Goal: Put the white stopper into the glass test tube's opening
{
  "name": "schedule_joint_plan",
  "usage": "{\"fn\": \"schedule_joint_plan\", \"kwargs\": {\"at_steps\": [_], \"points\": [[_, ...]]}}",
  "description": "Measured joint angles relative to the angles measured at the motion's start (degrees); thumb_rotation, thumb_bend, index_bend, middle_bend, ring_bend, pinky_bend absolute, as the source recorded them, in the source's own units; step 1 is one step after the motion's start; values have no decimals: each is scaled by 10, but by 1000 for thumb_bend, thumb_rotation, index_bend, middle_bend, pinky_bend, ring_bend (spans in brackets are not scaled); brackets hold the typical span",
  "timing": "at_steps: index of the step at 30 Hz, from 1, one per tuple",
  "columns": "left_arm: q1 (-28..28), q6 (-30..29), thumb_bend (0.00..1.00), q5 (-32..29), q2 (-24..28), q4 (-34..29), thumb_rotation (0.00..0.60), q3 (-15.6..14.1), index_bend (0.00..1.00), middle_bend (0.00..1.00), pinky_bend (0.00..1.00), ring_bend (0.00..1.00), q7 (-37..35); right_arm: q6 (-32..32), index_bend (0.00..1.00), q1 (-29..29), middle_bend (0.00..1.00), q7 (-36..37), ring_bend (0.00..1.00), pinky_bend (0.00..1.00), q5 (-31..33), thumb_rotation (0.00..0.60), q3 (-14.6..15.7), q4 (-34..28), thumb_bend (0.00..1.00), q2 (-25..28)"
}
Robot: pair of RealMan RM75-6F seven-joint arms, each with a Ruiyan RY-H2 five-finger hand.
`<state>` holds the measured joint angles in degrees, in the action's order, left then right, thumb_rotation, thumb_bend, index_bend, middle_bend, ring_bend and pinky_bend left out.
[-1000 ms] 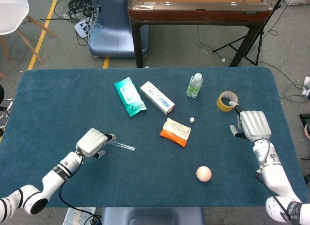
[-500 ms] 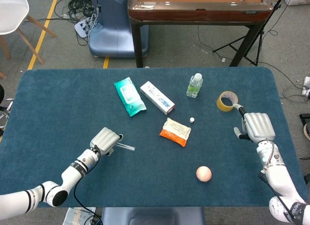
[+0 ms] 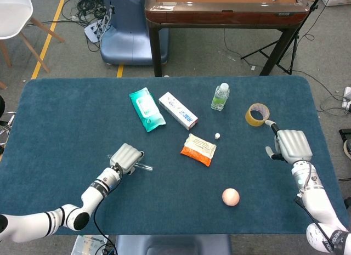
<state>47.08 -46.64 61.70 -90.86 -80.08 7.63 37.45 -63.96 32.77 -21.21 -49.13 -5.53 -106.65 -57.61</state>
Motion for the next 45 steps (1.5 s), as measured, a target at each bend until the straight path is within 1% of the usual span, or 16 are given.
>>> {"fn": "schedule_joint_plan", "kwargs": {"at_steps": [12,20,26,32,37,41,45], "points": [[13,-7,239,-31,-14,21,600,-12,504,932,1000,963,7,10,161,-9,722,7,798,1000,-3,600,-5,6,353,2],[18,-11,241,-40,-18,24,600,-19,535,940,1000,969,7,14,161,-14,723,10,798,1000,-4,600,-8,8,354,2],[21,-13,241,-47,-22,27,600,-23,538,941,1000,970,7,14,161,-16,723,9,798,1000,-5,600,-10,7,353,4],[22,-14,271,-54,-22,27,600,-25,560,947,1000,976,0,16,161,-19,726,9,798,1000,-6,600,-11,6,354,4],[17,-20,271,-53,-22,26,600,-22,613,985,1000,999,-21,18,161,-20,728,6,800,1000,-5,600,-11,9,354,2],[11,-23,271,-51,-18,21,600,-14,640,1000,1000,1000,-57,17,175,-19,739,0,807,1000,-5,600,-12,9,353,1],[0,-32,271,-50,3,-9,600,-4,658,1000,1000,1000,-92,13,203,-17,757,-9,821,1000,-5,600,-14,9,353,0]]}}
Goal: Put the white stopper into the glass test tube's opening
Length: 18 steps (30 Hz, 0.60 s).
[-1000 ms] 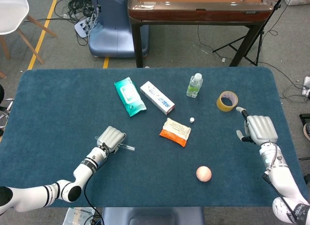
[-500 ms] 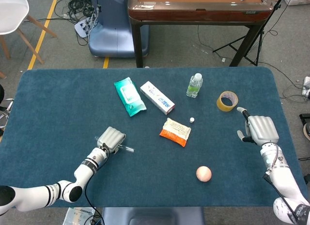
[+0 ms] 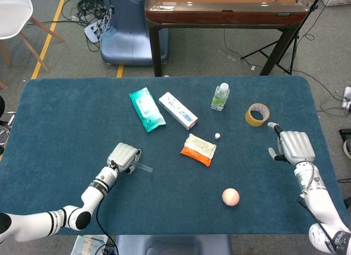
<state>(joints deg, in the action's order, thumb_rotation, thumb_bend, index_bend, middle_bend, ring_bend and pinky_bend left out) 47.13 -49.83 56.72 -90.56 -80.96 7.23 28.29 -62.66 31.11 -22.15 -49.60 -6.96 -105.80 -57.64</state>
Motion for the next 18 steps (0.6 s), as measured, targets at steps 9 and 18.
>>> {"fn": "schedule_joint_plan", "kwargs": {"at_steps": [9,18], "points": [[-32,-48,271,-13,68,-106,600,15,668,1000,1000,1000,-28,15,316,35,843,-43,892,1000,14,600,-10,21,353,-37],[-77,-108,270,0,146,-212,600,8,666,1000,1000,1000,-44,50,381,93,893,-93,942,1000,68,600,-24,92,353,-114]]}}
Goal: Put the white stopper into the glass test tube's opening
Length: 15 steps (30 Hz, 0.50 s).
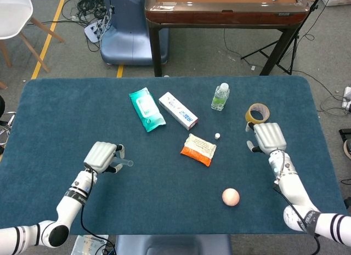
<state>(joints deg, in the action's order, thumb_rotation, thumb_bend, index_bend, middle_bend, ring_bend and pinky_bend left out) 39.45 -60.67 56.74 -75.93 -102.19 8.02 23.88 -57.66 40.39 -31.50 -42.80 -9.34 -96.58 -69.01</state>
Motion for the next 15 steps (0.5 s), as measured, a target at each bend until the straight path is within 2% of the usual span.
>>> {"fn": "schedule_joint_plan", "kwargs": {"at_steps": [6,13,15], "points": [[-27,-26,270,32,34,-43,600,-17,665,1000,1000,1000,-12,22,381,42,900,-40,952,1000,55,600,-4,71,353,-64],[-44,-36,270,56,51,-63,600,-30,665,1000,1000,1000,-22,45,384,86,902,-77,957,1000,103,600,-5,152,349,-139],[-46,-36,270,58,53,-66,600,-31,664,1000,1000,1000,-23,51,395,97,903,-85,958,1000,116,600,-6,174,293,-158]]}}
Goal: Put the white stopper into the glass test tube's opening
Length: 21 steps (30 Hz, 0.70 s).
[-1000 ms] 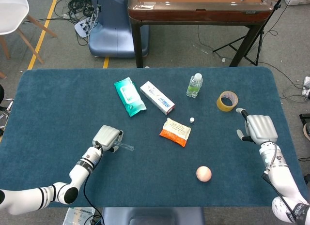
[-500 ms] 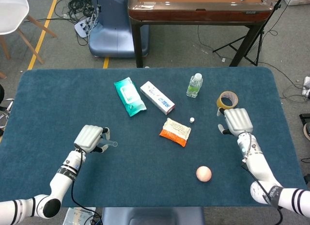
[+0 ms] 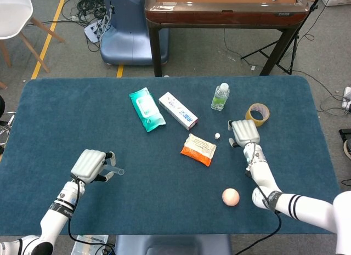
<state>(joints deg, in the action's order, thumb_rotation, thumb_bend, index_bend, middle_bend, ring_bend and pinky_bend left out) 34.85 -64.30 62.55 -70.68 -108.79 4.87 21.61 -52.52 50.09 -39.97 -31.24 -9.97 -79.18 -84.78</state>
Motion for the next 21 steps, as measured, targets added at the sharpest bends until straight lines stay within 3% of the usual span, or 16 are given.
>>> {"fn": "schedule_joint_plan", "kwargs": {"at_steps": [3,21], "points": [[-2,0,270,2,1,-3,600,-1,664,1000,1000,1000,0,9,412,13,904,-6,961,1000,13,600,-2,27,224,-24],[-6,7,271,3,4,-4,600,2,661,1000,1000,1000,-4,45,437,49,903,-17,962,1000,37,600,-5,136,222,-99]]}}
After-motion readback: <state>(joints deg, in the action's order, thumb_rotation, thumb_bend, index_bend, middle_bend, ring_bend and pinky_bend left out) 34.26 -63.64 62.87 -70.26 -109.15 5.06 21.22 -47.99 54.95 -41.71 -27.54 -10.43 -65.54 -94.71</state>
